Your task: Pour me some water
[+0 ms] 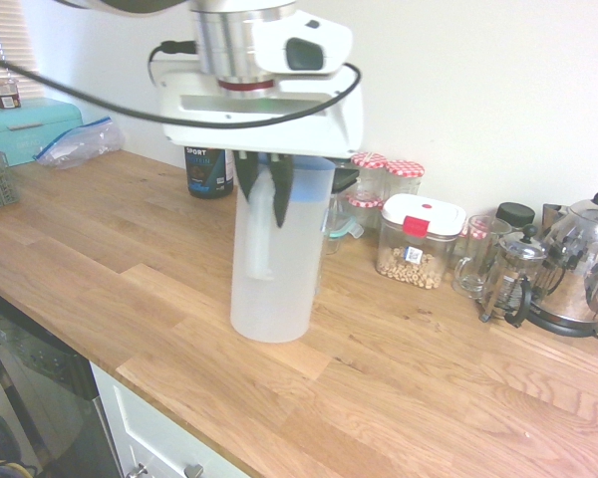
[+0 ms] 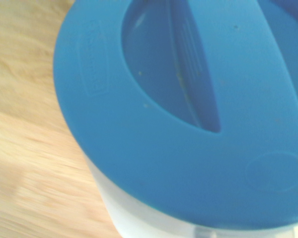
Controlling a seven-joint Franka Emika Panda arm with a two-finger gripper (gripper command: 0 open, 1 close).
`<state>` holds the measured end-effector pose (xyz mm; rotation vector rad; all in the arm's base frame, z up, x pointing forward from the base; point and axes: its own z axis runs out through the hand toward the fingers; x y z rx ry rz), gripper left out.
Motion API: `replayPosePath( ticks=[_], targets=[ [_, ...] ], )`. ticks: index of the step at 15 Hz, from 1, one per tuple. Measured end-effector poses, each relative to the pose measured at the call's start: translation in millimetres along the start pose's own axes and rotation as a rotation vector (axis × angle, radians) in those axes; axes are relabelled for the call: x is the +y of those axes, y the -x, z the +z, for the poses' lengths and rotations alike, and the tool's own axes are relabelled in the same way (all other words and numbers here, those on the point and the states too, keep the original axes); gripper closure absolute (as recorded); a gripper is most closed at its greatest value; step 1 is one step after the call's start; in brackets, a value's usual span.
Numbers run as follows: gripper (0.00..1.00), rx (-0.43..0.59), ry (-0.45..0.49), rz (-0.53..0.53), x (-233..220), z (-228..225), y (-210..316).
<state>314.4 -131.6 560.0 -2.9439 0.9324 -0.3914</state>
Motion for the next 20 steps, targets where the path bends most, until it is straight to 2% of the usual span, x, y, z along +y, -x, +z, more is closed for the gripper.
replayPosePath(
  ticks=[2, 4, 11, 14, 16, 20],
  targets=[
    [1.0, 0.035, -0.02, 0.092, -24.1, -0.5, 37.7],
    [1.0, 0.096, -0.064, 0.135, -57.2, 1.0, 69.3],
    [1.0, 0.156, -0.147, 0.065, -179.6, 16.6, 157.5],
    [1.0, 0.219, -0.149, 0.107, -237.3, 35.6, 167.1],
    [1.0, 0.247, -0.108, 0.159, -273.7, 50.6, 159.0],
    [1.0, 0.263, -0.052, 0.284, -319.0, 60.9, 157.0]
  ],
)
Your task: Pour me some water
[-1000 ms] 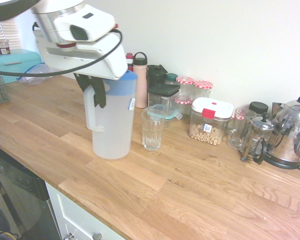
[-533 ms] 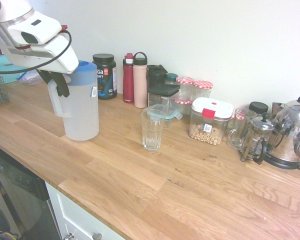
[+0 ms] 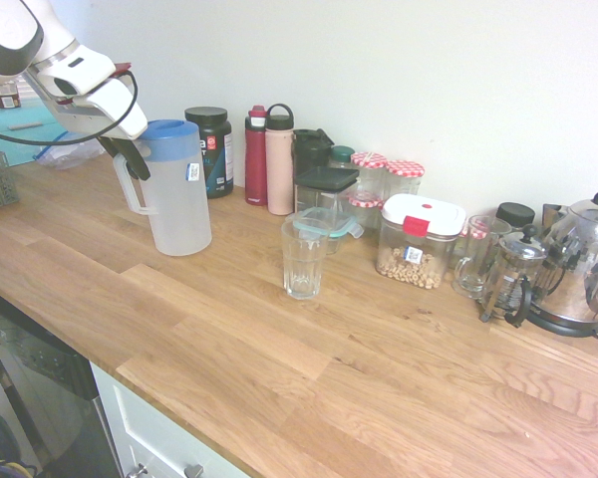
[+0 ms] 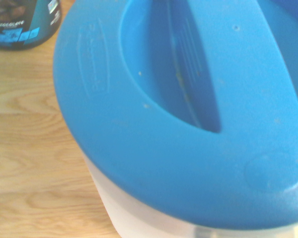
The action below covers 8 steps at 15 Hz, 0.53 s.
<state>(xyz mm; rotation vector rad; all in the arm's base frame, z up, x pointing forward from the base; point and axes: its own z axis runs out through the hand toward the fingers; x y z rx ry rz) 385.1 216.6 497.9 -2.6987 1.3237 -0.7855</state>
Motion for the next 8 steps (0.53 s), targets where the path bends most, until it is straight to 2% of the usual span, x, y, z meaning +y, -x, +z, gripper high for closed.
replayPosePath(
  ticks=[5, 8],
  targets=[
    [1.0, -0.016, 0.049, 0.151, -15.7, 12.8, 9.9],
    [1.0, -0.009, 0.066, 0.18, -15.8, 19.7, 13.8]
  ],
)
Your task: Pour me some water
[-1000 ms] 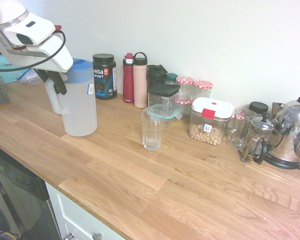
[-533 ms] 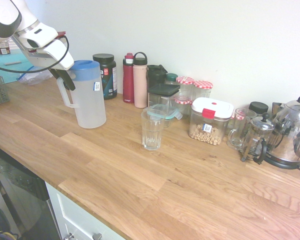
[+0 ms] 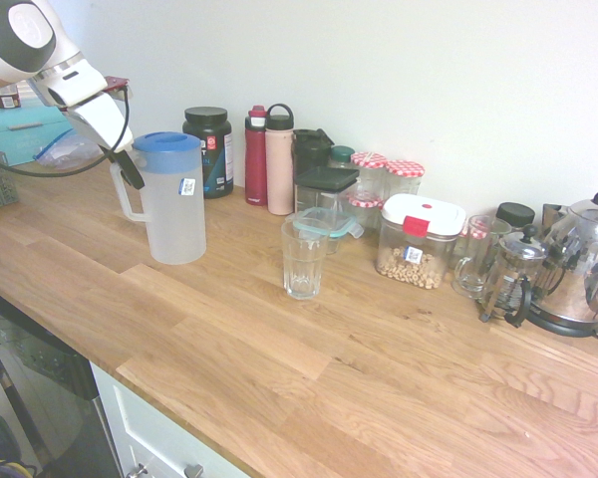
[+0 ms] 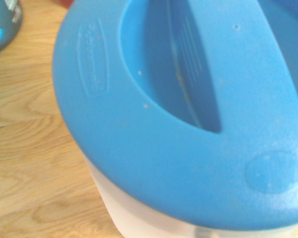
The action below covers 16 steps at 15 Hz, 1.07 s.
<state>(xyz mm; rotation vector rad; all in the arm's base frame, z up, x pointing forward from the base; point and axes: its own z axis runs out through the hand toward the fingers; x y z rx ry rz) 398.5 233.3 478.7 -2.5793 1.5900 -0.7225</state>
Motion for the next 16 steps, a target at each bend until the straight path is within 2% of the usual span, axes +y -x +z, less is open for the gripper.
replayPosePath(
  ticks=[1, 2, 16],
  targets=[
    [1.0, 0.008, 0.002, 0.0, 0.6, -0.8, 3.3],
    [0.0, 0.012, 0.004, 0.003, 1.4, -1.4, 6.1],
    [0.0, 0.011, 0.006, 0.013, 1.4, -12.3, -18.3]
  ],
)
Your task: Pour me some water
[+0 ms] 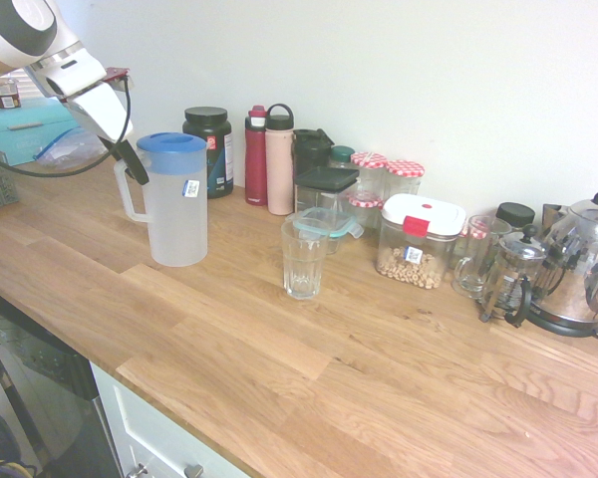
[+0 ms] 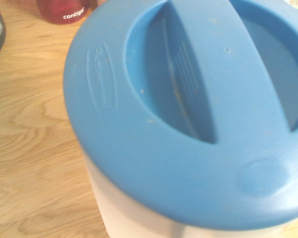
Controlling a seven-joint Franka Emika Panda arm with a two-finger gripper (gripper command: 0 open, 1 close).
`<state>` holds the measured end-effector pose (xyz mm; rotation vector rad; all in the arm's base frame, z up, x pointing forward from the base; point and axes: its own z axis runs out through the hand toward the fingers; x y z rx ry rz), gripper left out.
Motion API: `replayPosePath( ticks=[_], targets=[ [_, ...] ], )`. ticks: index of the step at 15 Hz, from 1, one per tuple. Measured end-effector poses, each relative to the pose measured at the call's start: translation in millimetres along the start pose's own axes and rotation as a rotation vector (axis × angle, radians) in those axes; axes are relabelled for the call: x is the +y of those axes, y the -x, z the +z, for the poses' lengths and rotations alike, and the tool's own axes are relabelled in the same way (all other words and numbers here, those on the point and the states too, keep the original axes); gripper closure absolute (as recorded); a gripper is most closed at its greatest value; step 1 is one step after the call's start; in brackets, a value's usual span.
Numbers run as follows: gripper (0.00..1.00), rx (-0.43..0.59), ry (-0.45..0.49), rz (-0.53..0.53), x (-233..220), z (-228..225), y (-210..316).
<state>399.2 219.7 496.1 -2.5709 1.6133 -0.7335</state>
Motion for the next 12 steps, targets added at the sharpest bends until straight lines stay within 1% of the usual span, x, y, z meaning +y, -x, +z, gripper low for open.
replayPosePath(
  ticks=[5, 7, 9, 11, 12],
  targets=[
    [0.0, -0.014, -0.001, -0.019, 0.3, -0.4, -5.6],
    [0.0, -0.057, 0.01, -0.047, 2.9, -4.5, 0.3],
    [0.0, -0.126, 0.023, -0.09, 10.5, -21.4, 6.9],
    [0.0, -0.161, 0.048, -0.126, 25.2, -48.5, 8.5],
    [0.0, -0.196, 0.053, -0.166, 33.2, -61.6, 10.6]
  ],
)
